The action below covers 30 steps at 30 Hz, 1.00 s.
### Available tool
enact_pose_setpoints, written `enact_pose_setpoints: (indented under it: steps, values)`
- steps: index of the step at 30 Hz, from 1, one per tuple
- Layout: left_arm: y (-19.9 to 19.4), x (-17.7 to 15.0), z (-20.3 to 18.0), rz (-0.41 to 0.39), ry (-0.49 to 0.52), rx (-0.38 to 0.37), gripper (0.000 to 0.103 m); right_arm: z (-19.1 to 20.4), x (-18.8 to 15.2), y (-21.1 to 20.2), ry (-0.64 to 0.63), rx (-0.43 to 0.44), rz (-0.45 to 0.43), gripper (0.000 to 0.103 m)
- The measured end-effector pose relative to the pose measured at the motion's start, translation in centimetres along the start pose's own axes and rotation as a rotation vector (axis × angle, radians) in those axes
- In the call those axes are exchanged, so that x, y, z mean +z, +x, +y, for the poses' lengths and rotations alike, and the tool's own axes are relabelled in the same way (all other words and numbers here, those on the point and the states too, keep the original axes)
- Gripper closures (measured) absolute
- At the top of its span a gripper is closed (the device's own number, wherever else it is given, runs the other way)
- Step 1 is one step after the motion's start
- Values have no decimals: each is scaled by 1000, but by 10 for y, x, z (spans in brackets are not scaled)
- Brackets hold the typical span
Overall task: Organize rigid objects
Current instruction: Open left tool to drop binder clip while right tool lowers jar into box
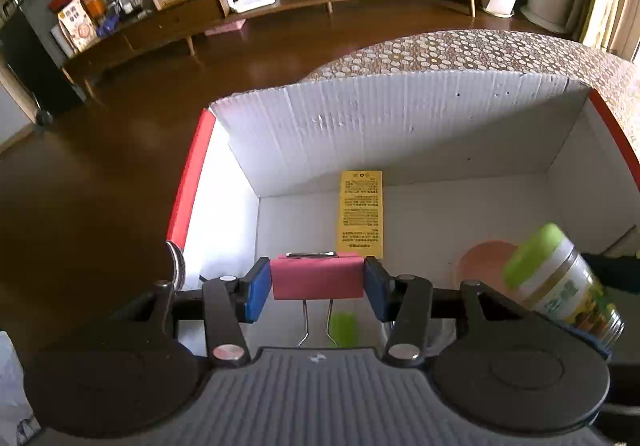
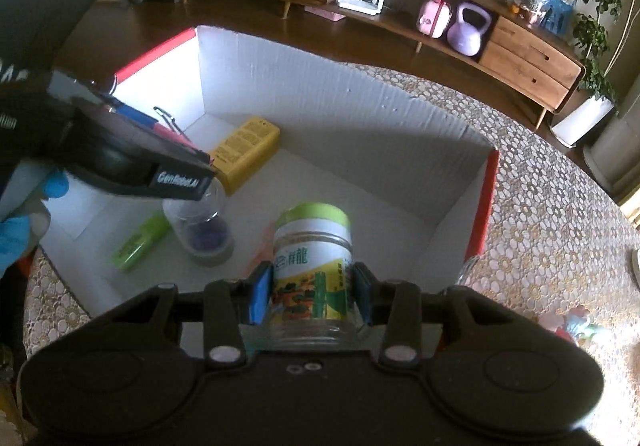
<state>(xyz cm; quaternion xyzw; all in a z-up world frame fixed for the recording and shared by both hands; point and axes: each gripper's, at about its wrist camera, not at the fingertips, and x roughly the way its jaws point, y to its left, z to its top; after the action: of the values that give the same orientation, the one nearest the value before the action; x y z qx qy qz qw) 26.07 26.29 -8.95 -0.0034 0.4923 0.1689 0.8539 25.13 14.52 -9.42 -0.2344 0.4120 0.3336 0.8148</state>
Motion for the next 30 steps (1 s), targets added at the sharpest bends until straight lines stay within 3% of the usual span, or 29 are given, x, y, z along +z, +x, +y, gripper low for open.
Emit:
enact_pose_setpoints:
  steps: [5,19,28,30]
  values:
    - [3,-2,2,30,-2,-4,53,1,-2,-2,-9,5,-11,61]
    - [-21,-9,3,-27,-49,-14,46,-15,-3,-30,61,55,-74,58]
    - [-48,-17,-3,-78,-41,-1,46,-20,-13,-63,87,111,-143,41]
    - [-55,-20,-5,-89,-41,-2,46,-23,-16,-71,96,127,-161,28]
